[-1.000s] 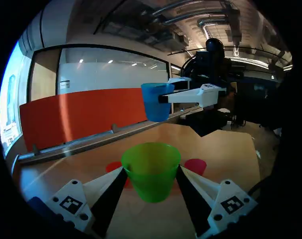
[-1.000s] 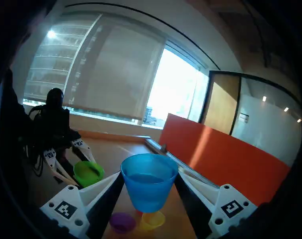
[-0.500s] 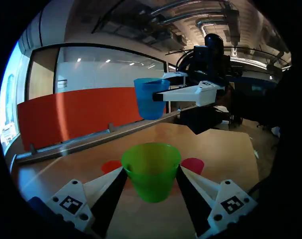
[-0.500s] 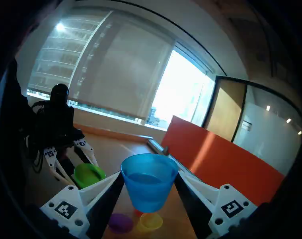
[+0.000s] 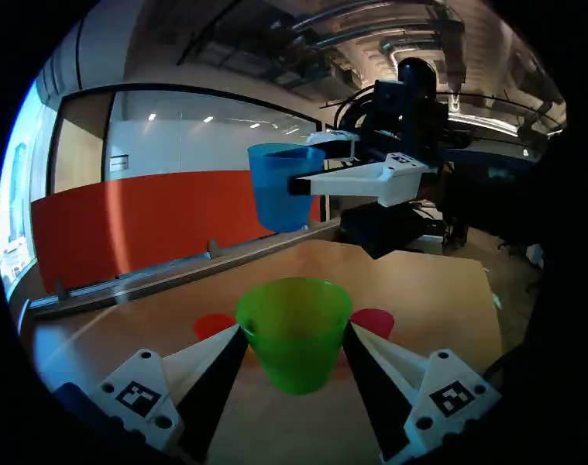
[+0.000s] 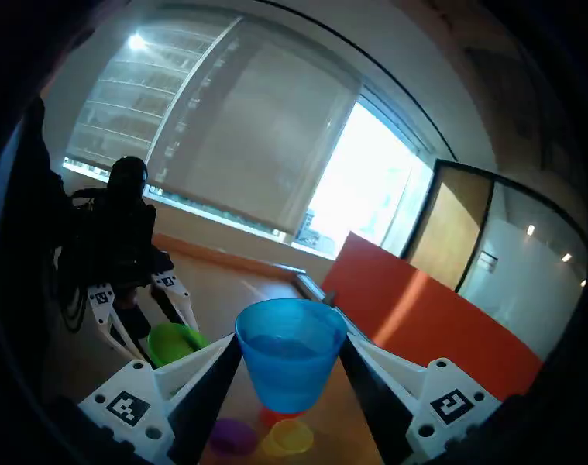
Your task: Pour water
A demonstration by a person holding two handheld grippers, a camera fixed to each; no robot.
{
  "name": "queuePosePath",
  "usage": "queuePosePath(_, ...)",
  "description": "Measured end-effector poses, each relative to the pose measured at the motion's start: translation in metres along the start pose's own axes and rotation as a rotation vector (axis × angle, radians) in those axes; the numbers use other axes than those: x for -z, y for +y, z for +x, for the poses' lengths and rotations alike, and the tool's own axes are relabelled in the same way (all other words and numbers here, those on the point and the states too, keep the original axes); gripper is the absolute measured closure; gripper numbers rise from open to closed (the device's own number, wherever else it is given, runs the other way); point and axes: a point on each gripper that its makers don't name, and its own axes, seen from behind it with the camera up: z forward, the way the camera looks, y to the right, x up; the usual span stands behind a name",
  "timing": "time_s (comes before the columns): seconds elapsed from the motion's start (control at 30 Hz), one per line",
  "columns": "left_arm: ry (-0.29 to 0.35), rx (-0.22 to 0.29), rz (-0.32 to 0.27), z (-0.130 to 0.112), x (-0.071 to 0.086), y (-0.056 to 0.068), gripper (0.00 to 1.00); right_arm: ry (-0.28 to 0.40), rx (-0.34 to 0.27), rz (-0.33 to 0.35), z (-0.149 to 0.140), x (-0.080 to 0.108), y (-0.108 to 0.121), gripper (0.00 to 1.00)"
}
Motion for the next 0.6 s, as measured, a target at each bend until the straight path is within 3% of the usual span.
queuePosePath(0.6,0.006,0.003,-0.005,0.0007,-0.0016,0.0011,0.16,-0.012,0.109,0.021,0.0047,-0.0071,-0.0018,0.1)
